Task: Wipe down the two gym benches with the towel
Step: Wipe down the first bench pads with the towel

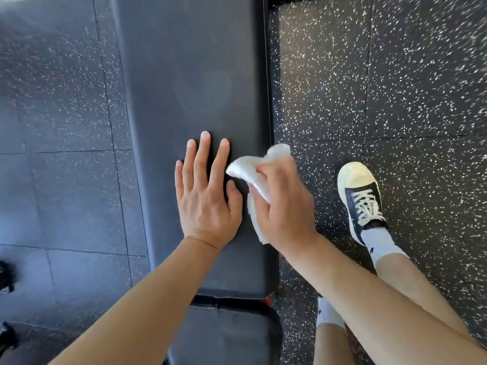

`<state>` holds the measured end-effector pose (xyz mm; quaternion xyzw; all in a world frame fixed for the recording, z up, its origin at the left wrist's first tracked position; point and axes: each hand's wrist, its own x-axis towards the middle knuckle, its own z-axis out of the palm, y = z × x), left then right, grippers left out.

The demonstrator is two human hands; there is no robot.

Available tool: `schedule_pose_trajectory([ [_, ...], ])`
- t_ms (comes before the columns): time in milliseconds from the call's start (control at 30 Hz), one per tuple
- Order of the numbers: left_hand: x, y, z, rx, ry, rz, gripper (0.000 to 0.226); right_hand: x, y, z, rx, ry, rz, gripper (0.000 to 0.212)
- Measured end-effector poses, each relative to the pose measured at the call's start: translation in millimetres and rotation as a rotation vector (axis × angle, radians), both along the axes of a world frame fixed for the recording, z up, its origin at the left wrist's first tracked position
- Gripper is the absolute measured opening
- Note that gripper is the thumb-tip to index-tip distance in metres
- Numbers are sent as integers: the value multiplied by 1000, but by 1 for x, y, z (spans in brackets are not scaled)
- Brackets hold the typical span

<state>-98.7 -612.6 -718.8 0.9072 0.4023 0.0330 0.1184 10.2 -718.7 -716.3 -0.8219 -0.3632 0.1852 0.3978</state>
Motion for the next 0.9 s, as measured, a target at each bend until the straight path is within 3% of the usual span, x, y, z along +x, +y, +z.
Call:
schedule_pose_trajectory([
  [200, 0, 0, 5, -28, 6, -19, 72, 95, 156, 11, -96, -468, 231, 18],
  [333, -1, 1, 8, -32, 2, -27, 71, 129, 249, 17, -193, -540, 330, 29],
  [433, -2, 1, 8, -31, -8, -32, 71, 100, 258, 26, -113, -511, 403, 20],
  [567, -2, 3, 6, -31, -3, -44, 74, 62, 209, 24, 51, -549, 717, 29],
  [633, -3, 2, 6, -25, 0, -39, 73, 75, 198, 25, 190, -547, 844, 37],
  [733, -3, 1, 5, -23, 4, -32, 73, 118, 202, 34, 322, -698, 1055, 41],
  [833, -2, 0, 7, -26, 17, -29, 74, 155, 235, 42, 246, -705, 1032, 48],
  [900, -2, 1, 8, -35, 27, -30, 74, 166, 263, 40, 43, -683, 883, 29],
])
